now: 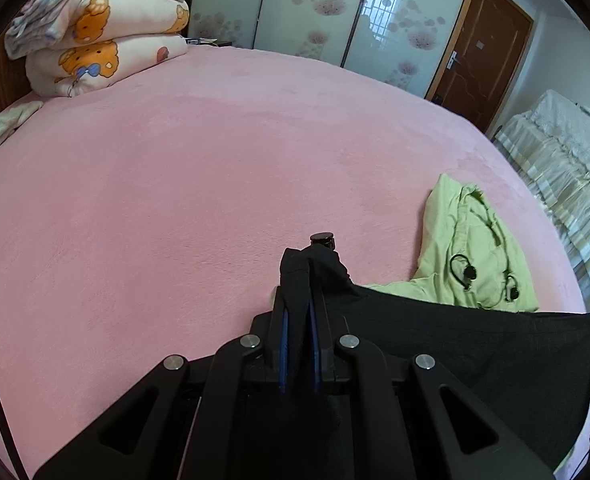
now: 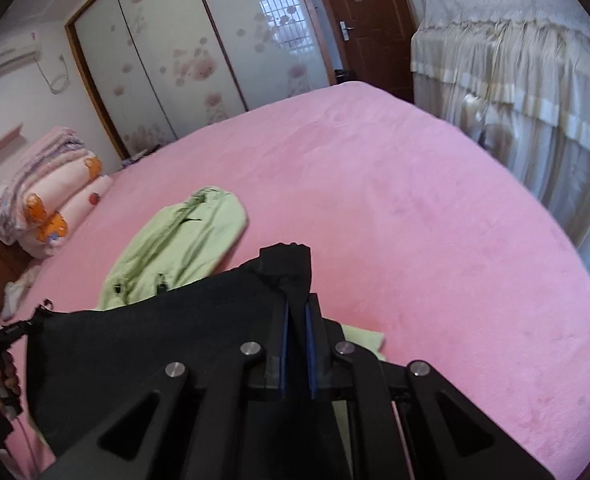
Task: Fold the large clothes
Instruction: 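Lift the black hem with both tools and fold it toward the hood, then open both tools and smooth the folded black back flat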
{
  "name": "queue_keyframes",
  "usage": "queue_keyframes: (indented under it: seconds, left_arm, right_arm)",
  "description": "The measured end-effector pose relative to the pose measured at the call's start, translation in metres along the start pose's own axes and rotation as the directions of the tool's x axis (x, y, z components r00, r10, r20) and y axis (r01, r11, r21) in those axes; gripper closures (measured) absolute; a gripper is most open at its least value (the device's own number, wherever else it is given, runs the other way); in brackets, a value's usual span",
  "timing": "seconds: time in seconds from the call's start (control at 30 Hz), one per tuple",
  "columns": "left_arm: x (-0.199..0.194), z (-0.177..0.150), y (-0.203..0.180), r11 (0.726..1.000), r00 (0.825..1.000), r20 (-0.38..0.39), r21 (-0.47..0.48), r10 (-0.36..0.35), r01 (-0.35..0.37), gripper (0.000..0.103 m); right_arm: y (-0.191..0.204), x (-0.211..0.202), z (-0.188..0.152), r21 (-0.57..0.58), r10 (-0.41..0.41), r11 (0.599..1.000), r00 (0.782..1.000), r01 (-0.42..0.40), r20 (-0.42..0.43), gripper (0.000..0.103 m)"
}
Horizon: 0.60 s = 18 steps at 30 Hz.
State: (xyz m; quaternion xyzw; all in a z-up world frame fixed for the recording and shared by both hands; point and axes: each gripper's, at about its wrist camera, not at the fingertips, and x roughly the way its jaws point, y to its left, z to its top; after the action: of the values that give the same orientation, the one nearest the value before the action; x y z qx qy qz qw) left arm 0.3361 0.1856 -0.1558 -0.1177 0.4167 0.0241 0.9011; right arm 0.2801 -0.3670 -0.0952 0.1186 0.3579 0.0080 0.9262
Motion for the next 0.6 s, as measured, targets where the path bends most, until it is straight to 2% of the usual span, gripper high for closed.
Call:
queue_keyframes:
  seconds: [0.13,0.2,0.3,0.4,0.5,0.6]
  left_arm:
    - [0.032,-0.004,-0.004,0.999,0.998,-0.032,0.025,0.049,-0.048,0.096]
    - [0.052,-0.010,0.000,0.996,0.994,-0.068,0.036,0.081,-0.078,0.096]
    - [0.067,-0.019,0.005,0.994,0.991,-0.088,0.055,0.102,-0.097,0.092]
    - [0.066,-0.018,0.009,0.996,0.991,-0.096,0.037,0.088,-0.085,0.089]
    - [0.049,-0.014,0.014,0.996,0.991,-0.096,0.013,0.090,-0.089,0.086]
    - [0.011,-0.016,0.011,0.993,0.992,-0.055,0.020,0.117,-0.116,0.083]
  right_arm:
    - [-0.003,0.039,-0.004,-0.007,-0.094,0.996,0.994,0.094,-0.058,0.096]
    - [-0.005,0.070,-0.015,-0.020,-0.147,0.989,0.981,0.146,-0.126,0.096]
    - [-0.009,0.100,-0.029,-0.009,-0.192,0.981,0.965,0.193,-0.181,0.088]
    - [-0.008,0.097,-0.027,-0.008,-0.195,0.980,0.962,0.197,-0.189,0.082]
    - [-0.008,0.083,-0.019,-0.004,-0.202,0.979,0.956,0.206,-0.212,0.079]
    - [-0.008,0.044,-0.012,0.065,-0.132,0.987,0.976,0.145,-0.176,0.075]
